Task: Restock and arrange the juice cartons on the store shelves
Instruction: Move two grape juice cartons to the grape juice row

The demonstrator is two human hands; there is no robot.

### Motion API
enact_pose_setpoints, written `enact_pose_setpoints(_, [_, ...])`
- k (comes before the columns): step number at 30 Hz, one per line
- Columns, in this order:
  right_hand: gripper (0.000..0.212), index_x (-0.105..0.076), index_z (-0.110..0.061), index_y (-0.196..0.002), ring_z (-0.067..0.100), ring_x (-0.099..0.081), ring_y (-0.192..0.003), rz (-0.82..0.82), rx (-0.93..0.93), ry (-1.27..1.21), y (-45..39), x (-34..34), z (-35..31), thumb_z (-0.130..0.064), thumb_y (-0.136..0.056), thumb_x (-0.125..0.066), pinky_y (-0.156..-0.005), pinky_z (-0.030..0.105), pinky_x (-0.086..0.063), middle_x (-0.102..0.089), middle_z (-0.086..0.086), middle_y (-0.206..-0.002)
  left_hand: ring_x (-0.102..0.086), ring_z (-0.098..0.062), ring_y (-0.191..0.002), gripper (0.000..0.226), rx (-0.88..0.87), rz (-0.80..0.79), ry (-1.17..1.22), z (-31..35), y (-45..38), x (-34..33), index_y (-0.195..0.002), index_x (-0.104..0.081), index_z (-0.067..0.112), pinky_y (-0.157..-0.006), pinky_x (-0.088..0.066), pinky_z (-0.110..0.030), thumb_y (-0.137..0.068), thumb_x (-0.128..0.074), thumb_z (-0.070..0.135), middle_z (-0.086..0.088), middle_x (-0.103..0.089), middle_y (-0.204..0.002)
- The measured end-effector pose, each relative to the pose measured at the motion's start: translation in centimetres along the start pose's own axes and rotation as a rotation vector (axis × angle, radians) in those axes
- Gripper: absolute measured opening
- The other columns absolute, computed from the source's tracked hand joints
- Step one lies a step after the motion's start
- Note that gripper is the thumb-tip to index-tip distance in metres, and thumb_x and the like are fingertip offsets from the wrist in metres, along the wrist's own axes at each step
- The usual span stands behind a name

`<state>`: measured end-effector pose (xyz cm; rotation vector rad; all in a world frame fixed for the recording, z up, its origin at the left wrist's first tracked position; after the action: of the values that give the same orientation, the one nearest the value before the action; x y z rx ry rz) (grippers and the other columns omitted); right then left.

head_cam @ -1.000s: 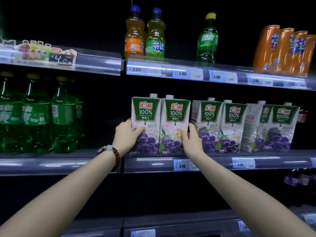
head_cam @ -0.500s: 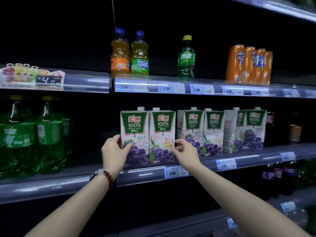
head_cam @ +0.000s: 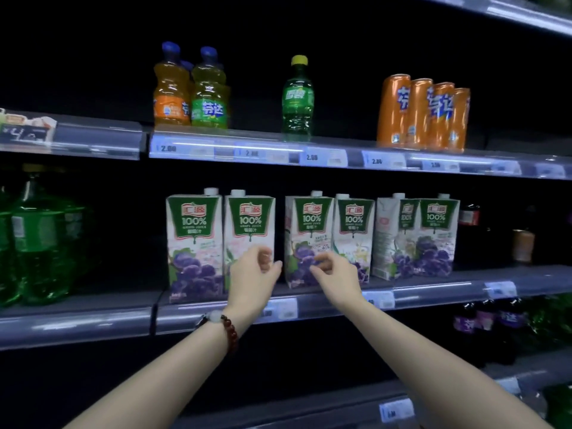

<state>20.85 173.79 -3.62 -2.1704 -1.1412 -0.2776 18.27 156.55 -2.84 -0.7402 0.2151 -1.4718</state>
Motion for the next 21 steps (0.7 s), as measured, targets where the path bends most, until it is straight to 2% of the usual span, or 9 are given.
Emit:
enact_pose_setpoints(3, [0.026, -0.059, -0.008, -0.113, 0.016, -0.058, -0.085, 0.129, -0.070, -0.051, -1.8, 4.0, 2.8, -0.020, -0.090, -0.064, -0.075, 0.024, -0.041, -0.063, 0.003, -0.100, -0.054, -0.016, -0.099, 0.055, 0.122, -0.120, 0.026, 1.1, -0.3, -4.4, -0.133, -0.049, 0.006, -0.086, -0.041, -0.025, -0.087, -0.069, 0.028, -0.001, -0.056, -0.106])
enact_pose_setpoints(6, [0.042, -0.049, -0.009, -0.127, 0.021, -0.056, -0.101, 0.203, -0.112, -0.010, -3.8, 7.4, 5.4, -0.027, -0.090, -0.063, -0.083, 0.033, -0.045, -0.059, 0.010, -0.122, -0.052, -0.027, -0.119, 0.073, 0.209, -0.091, -0.069, 1.5, -1.0, -7.3, -0.145, -0.032, 0.003, -0.094, -0.042, -0.032, -0.088, -0.065, 0.036, -0.011, -0.055, -0.130])
enact_pose_setpoints(8, [0.059, -0.041, -0.009, -0.137, 0.027, -0.052, -0.120, 0.171, -0.147, 0.004, -4.7, 8.3, 6.8, -0.034, -0.089, -0.064, -0.098, 0.042, -0.043, -0.052, 0.011, -0.137, -0.047, -0.030, -0.128, 0.081, 0.263, -0.044, -0.122, 1.3, -1.3, -8.6, -0.148, -0.024, 0.001, -0.099, -0.041, -0.035, -0.088, -0.065, 0.038, -0.015, -0.048, -0.142])
enact_pose_setpoints(10, [0.071, -0.034, -0.009, -0.144, 0.026, -0.050, -0.122, 0.088, -0.154, 0.001, -5.2, 8.3, 7.9, -0.041, -0.088, -0.064, -0.099, 0.041, -0.041, -0.049, 0.012, -0.142, -0.045, -0.031, -0.130, 0.084, 0.308, -0.019, -0.140, 1.0, -1.6, -9.4, -0.149, -0.020, 0.001, -0.101, -0.041, -0.037, -0.089, -0.064, 0.038, -0.016, -0.044, -0.145])
enact_pose_setpoints(12, [0.075, -0.030, -0.011, -0.147, 0.026, -0.048, -0.125, -0.003, -0.129, -0.011, -5.7, 7.7, 8.8, -0.045, -0.088, -0.062, -0.101, 0.040, -0.040, -0.047, 0.012, -0.144, -0.045, -0.033, -0.130, 0.083, 0.345, 0.004, -0.163, 0.5, -2.1, -9.9, -0.149, -0.020, 0.000, -0.102, -0.041, -0.038, -0.089, -0.063, 0.038, -0.019, -0.044, -0.145])
enact_pose_setpoints(14, [0.075, -0.027, -0.013, -0.148, 0.029, -0.043, -0.131, -0.068, -0.111, -0.032, -6.3, 7.0, 9.3, -0.045, -0.089, -0.061, -0.105, 0.042, -0.037, -0.045, 0.011, -0.145, -0.049, -0.035, -0.126, 0.076, 0.375, 0.021, -0.186, 0.1, -2.7, -10.2, -0.146, -0.026, -0.001, -0.096, -0.043, -0.037, -0.091, -0.061, 0.038, -0.020, -0.049, -0.140])
enact_pose_setpoints(16, [0.071, -0.032, -0.013, -0.145, 0.025, -0.050, -0.118, -0.076, -0.088, -0.085, -6.9, 6.4, 9.4, -0.041, -0.088, -0.064, -0.099, 0.039, -0.040, -0.052, 0.010, -0.139, -0.054, -0.034, -0.118, 0.060, 0.380, 0.025, -0.199, -0.2, -3.1, -10.5, -0.137, -0.038, 0.002, -0.089, -0.044, -0.034, -0.092, -0.060, 0.035, -0.019, -0.056, -0.130])
enact_pose_setpoints(18, [0.066, -0.038, -0.014, -0.139, 0.020, -0.052, -0.105, -0.045, -0.079, -0.142, -7.4, 6.2, 9.5, -0.036, -0.085, -0.069, -0.093, 0.037, -0.042, -0.058, 0.009, -0.132, -0.058, -0.033, -0.112, 0.044, 0.368, 0.033, -0.196, -0.5, -3.5, -10.7, -0.125, -0.048, 0.006, -0.093, -0.047, -0.036, -0.092, -0.060, 0.032, -0.017, -0.062, -0.121])
enact_pose_setpoints(21, [0.069, -0.036, -0.016, -0.142, 0.023, -0.051, -0.118, -0.065, -0.069, -0.193, -7.9, 6.1, 9.6, -0.029, -0.084, -0.071, -0.103, 0.043, -0.040, -0.054, 0.007, -0.138, -0.060, -0.031, -0.105, 0.037, 0.354, 0.043, -0.171, -0.5, -3.6, -10.5, -0.116, -0.051, 0.005, -0.093, -0.050, -0.042, -0.091, -0.062, 0.031, -0.014, -0.063, -0.112])
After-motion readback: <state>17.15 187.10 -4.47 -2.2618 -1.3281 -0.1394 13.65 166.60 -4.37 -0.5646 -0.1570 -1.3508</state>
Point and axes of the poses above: each hand's wrist, its own y-axis away from the middle knuckle, its own x-axis out of the back of the hand, z = x × y, the point moved 2 cm from there along -y, towards the middle knuckle
